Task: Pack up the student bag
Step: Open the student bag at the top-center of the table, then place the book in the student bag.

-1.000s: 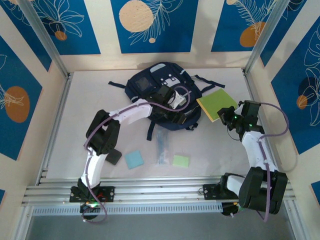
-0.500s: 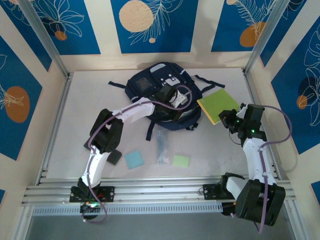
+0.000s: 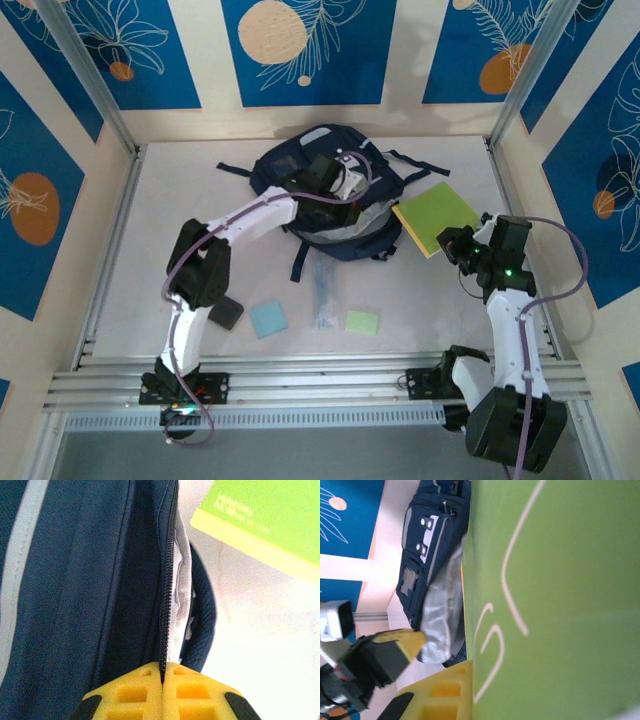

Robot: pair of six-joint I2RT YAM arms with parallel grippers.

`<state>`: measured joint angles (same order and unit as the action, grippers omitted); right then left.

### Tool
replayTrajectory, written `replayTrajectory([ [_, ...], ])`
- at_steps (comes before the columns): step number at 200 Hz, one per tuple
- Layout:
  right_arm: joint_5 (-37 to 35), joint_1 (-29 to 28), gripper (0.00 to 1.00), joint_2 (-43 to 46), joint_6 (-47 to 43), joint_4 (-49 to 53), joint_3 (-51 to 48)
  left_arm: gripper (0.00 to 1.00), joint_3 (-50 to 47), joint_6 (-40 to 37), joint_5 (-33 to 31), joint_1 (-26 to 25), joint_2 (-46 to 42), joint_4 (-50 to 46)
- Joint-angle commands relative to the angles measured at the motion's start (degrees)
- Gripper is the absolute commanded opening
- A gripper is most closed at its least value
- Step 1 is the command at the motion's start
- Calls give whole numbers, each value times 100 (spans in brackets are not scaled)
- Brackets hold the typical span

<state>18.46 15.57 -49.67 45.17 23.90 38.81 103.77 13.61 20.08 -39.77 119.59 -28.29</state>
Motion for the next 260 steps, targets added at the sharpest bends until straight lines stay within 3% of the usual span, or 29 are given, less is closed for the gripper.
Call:
replayTrajectory([
  [1, -2, 23, 0, 393, -133, 229, -29, 0, 238, 597, 493, 156, -462, 362],
  [43, 360, -335, 0, 432, 537, -487, -354, 0, 442, 998, 749, 161, -516, 620],
  [87, -294, -1708, 0, -285, 1610, -2608, -651, 0, 426, 1557, 1100, 143, -691, 1127],
  [107, -655, -2258, 0, -963, 1791, -3412, -500, 0, 384, 1735, 1212, 130, -786, 1306],
  [152, -473, -2719, 0, -2925, 2207, -5043, 140, 0, 77, 2074, 1315, 110, -1047, 1798],
  [217, -273, -3251, 0, -5625, 2775, -6173, 1620, 0, -39, 2095, 1045, 118, -1131, 1982],
  [238, -92, -3179, 9, -5912, 3096, -6058, 1675, 0, -100, 2002, 914, 121, -1107, 1950],
  [260, -12, -3060, 31, -5634, 3007, -5569, 1393, 0, -197, 1973, 836, 134, -1043, 2026],
])
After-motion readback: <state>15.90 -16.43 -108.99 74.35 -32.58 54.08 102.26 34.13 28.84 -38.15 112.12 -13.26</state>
